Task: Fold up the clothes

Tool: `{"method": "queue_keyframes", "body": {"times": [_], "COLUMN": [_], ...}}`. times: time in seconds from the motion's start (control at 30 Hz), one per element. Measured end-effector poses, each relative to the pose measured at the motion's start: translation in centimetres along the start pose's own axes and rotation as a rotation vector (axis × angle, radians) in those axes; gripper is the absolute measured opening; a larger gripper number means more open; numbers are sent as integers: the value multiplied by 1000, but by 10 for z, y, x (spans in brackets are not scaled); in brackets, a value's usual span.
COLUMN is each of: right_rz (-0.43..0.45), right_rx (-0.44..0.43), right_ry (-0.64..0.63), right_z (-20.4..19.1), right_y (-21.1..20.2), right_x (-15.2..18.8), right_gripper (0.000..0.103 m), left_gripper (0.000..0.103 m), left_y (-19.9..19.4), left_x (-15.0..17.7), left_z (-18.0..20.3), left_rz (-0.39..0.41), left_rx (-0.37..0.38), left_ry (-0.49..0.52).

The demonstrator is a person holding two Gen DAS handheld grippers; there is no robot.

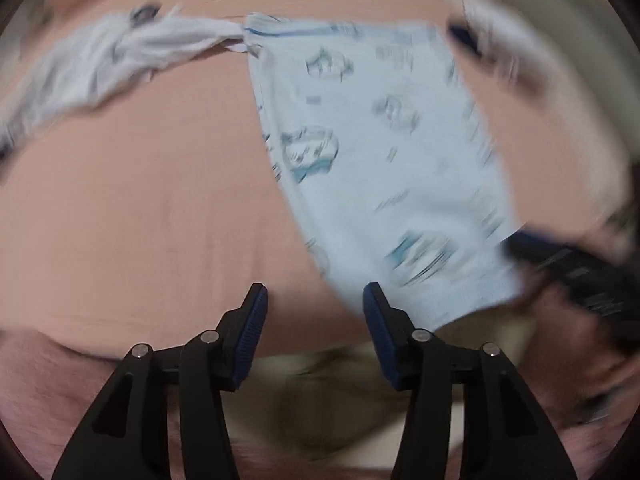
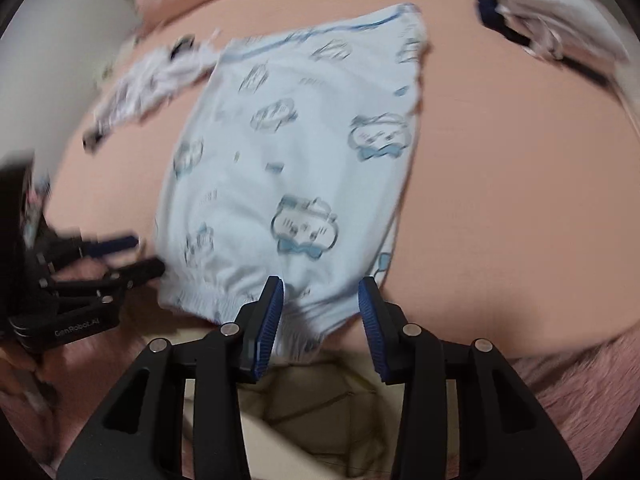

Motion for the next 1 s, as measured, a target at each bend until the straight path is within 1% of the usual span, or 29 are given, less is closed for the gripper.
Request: {"method": "queue_keyframes", "body": {"times": [0.03, 0.07, 0.1, 0.13, 0.2, 0.27, 0.33, 0.43, 0.53, 0.57, 0.63, 0.7, 0.77, 0.83, 0.93, 0.97, 1.0], "right_rz": [6, 7, 3, 0, 0, -9, -22, -21, -10, -10, -9, -11, -17, -21, -19, -9, 4], "right_rx": [-1, -6, -13, -21, -13, -5, -1, 57, 94, 99, 101, 101, 102, 106, 101, 92, 82], "right_ry": [31, 51, 65, 79, 86, 79, 69, 31, 10, 10, 9, 4, 5, 1, 5, 13, 22], "right_z": [7, 8, 8, 7, 17, 6, 1, 1, 0, 0, 1, 2, 5, 8, 14, 16, 18], "right_y": [-1, 0, 1, 3, -6, 7, 13, 12, 10, 10, 9, 7, 7, 7, 2, -1, -4], "right_x": [-5, -8, -10, -12, -5, -6, -3, 3, 5, 6, 8, 11, 14, 18, 21, 18, 14], "right_gripper": [40, 40, 40, 40, 40, 40, 40, 40, 40, 40, 40, 40, 42, 47, 48, 48, 48], "left_gripper": [36, 34, 34, 34, 33, 33, 33, 32, 17, 14, 10, 9, 8, 8, 9, 9, 9], "left_y": [-2, -3, -2, -2, -6, -2, 5, 16, 13, 11, 10, 11, 13, 12, -2, -8, -14], "left_x": [-2, -4, -3, 3, 19, 29, 28, 25, 26, 26, 26, 28, 32, 35, 30, 27, 20], "left_z": [3, 6, 10, 12, 10, 11, 15, 21, 22, 23, 27, 26, 20, 14, 3, 1, 3], "left_rz": [18, 28, 22, 10, -15, -38, -40, -40, -35, -31, -28, -40, -58, -64, -34, -16, 11], "left_rx": [81, 141, 163, 166, 169, 184, 173, 151, 159, 149, 106, 77, 58, 46, 3, 8, 40], "left_ry": [-47, -78, -79, -76, -85, -97, -101, -91, -92, -78, -28, -7, -15, -28, -48, -63, -75]}}
Point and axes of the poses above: each gripper's, at about its wrist camera, not at the fingertips, and y roughly the way its jaws point, z to its right, x to its underside, the point moved 10 cm from there along y, roughly the way its jaws point, and after that the axes turned 12 degrees about x, right-handed, at the moved point
